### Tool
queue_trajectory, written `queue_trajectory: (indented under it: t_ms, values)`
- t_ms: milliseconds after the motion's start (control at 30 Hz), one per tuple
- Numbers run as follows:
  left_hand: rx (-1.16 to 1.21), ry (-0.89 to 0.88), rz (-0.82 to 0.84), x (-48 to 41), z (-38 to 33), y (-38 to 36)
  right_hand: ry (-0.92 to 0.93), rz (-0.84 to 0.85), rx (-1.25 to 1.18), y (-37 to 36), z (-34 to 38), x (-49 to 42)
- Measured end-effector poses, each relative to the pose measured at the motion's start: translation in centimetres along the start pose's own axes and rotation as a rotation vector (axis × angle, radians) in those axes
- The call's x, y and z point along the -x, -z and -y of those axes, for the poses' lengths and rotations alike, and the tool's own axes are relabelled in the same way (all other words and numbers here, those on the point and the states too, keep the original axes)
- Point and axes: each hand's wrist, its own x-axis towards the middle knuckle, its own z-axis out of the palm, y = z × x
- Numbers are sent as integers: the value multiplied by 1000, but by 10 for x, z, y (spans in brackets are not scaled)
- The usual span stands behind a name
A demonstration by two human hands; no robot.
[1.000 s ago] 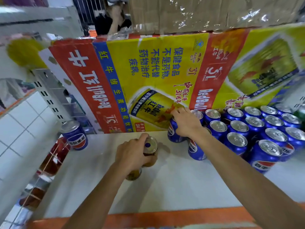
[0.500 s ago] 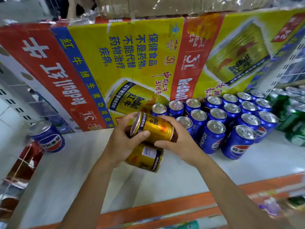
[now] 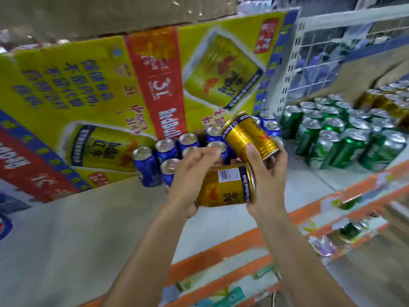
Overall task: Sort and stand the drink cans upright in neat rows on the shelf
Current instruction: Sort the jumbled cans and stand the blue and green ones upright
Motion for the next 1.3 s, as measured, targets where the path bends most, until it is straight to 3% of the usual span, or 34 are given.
queue_trajectory:
  t_ms: [133,233,467,633,1033,1167,1300]
  values:
    - [-278,136,514,0,18,-73,54,-60,95,70,54,-29]
    - [-302,190,684,-4,42,-136,123,-140,184,127,94,-54]
    - [-53,158,598,-28,91,-289,453,-248,500,252,187,-78]
    - [35,121,591,-40,108,-376,580,-449,748,339,239,-88]
    - [-60,-34,528,-123,163,-551,546,-567,908,470,292,-160]
    - [-94,-77,462,-169,186,-611,507,-532,994,509,307,-225]
    - [-155,-138,330,-224,189,-662,457,-395,1091,530,325,-293]
